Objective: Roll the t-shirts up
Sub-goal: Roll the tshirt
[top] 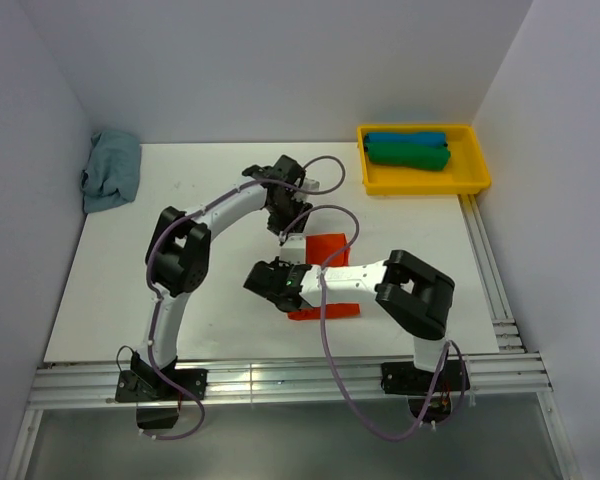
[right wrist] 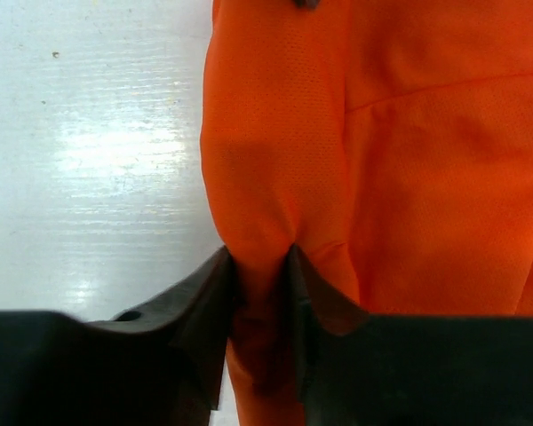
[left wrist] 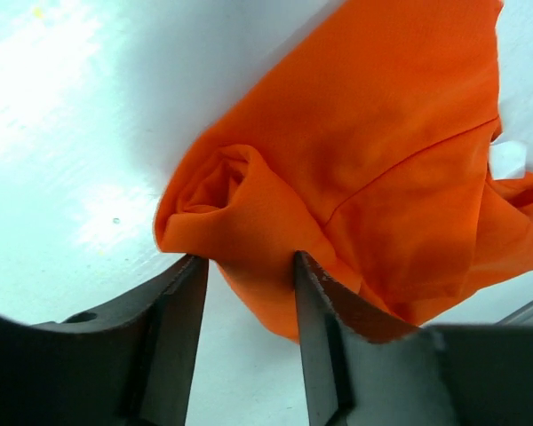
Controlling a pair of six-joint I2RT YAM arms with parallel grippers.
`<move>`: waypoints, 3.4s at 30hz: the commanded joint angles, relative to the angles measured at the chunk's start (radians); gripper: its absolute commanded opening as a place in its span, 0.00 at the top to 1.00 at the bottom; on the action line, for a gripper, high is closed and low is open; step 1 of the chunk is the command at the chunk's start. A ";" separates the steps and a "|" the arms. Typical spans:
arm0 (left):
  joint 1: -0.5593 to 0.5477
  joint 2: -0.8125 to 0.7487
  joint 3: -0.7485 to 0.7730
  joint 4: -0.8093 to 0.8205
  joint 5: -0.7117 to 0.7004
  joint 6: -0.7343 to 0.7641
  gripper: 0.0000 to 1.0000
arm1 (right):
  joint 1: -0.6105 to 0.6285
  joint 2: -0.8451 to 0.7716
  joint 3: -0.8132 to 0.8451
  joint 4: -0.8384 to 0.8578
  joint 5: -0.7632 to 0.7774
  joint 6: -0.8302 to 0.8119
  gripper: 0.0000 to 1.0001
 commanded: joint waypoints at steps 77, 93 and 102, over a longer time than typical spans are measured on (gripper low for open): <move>0.008 0.010 -0.066 -0.010 -0.017 0.061 0.86 | -0.049 -0.047 0.051 0.021 -0.075 -0.090 0.44; 0.021 0.022 0.063 -0.059 0.039 0.059 0.49 | -0.003 0.005 -0.004 -0.018 -0.122 -0.002 0.48; 0.087 -0.022 0.097 -0.056 0.131 0.064 0.36 | -0.032 -0.082 -0.151 0.172 -0.236 -0.001 0.55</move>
